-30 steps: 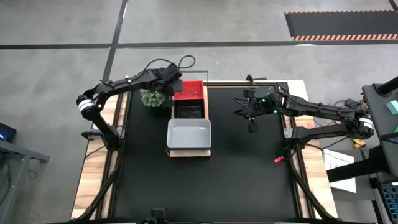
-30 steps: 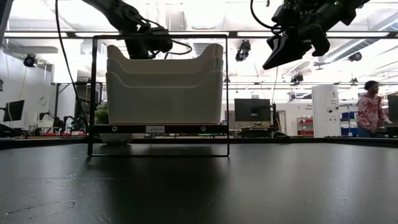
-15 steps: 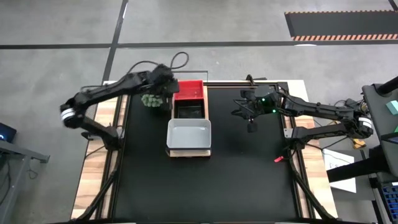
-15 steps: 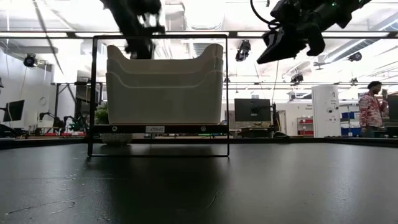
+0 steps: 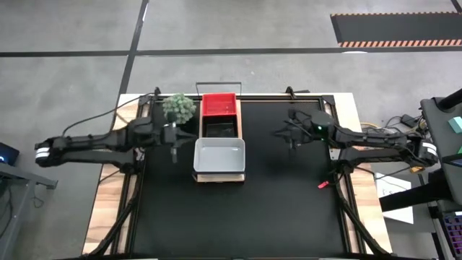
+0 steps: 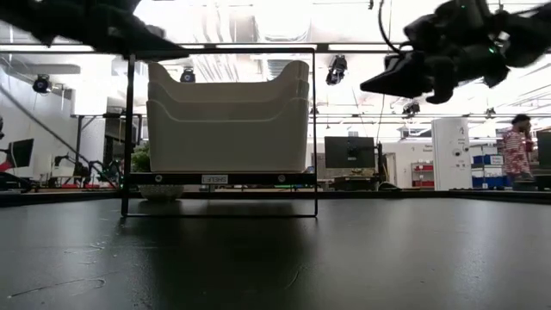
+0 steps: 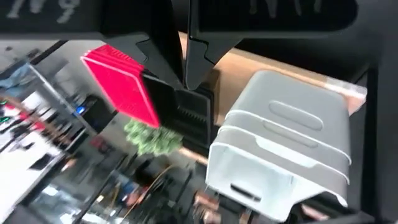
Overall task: Stack baskets on shelf by color
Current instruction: Return to Home Position
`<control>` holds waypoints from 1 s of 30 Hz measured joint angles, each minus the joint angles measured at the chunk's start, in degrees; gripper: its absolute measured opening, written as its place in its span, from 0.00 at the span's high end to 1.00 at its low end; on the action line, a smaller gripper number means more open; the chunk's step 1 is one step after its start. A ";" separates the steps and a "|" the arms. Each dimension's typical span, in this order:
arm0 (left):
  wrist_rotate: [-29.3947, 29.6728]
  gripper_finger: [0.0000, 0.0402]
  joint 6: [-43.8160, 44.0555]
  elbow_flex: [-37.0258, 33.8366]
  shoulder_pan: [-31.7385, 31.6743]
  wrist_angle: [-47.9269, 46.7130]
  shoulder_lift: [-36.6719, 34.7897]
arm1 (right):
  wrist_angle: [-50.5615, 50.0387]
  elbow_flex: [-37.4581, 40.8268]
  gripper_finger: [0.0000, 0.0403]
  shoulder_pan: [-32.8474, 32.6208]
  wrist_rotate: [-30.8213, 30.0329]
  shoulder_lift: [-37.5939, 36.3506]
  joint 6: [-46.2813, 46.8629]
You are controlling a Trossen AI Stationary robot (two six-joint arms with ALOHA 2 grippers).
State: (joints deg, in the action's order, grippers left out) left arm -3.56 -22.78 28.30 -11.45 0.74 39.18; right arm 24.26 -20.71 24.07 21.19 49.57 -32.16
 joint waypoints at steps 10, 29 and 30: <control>3.17 1.00 1.39 -15.02 -0.10 4.29 -20.40 | 5.28 10.06 0.97 1.47 -1.27 -14.32 4.29; 4.48 1.00 10.19 -25.90 -0.10 3.69 -36.08 | 1.71 20.00 0.97 1.44 -1.49 -48.91 12.74; 4.53 1.00 9.87 -26.46 -0.10 3.72 -35.57 | 0.31 20.00 0.97 1.48 -1.92 -49.52 13.04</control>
State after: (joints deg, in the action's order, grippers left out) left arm 0.97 -12.91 1.84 -11.55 4.46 3.61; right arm 24.57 -0.71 25.55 19.27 0.05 -19.12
